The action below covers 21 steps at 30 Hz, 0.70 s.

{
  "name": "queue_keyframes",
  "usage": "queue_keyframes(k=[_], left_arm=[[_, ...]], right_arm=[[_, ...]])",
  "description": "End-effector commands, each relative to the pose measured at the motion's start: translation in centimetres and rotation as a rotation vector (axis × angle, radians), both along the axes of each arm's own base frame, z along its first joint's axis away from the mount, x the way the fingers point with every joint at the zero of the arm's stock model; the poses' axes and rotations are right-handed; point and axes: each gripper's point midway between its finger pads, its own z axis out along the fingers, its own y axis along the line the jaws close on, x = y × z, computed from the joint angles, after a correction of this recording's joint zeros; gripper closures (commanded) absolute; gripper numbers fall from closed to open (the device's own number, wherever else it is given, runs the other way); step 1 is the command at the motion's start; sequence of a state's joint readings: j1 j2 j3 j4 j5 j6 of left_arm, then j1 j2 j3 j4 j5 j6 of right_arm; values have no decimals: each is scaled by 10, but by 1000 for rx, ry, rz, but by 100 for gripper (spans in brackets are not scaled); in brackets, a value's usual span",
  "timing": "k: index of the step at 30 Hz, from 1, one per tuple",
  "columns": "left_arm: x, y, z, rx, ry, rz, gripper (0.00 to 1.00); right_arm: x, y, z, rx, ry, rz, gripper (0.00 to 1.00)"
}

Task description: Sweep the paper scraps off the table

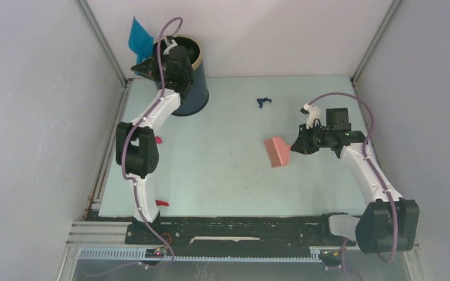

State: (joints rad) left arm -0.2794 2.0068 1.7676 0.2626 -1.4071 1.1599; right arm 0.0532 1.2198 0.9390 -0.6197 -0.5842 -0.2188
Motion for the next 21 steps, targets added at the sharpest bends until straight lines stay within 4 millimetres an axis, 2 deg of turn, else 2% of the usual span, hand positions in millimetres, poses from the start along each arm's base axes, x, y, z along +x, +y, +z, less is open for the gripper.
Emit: queue_keyframes(k=[1,8,17,21], left_arm=[[-3,-2,20,-15,-96,7,100],[-3,-5,16,-32,-130,31,100],[-23,-13,42,-69,-225,32,100],[-36,-30,49,-89,-251,0,100]], right_arm=[[2,2,-1,-6,-9,20,100],[2,1,-1,-13,-11,17,100],[2,1,-4,-14,-1,18,100],[2,1,-3,-13,-4,18,100]])
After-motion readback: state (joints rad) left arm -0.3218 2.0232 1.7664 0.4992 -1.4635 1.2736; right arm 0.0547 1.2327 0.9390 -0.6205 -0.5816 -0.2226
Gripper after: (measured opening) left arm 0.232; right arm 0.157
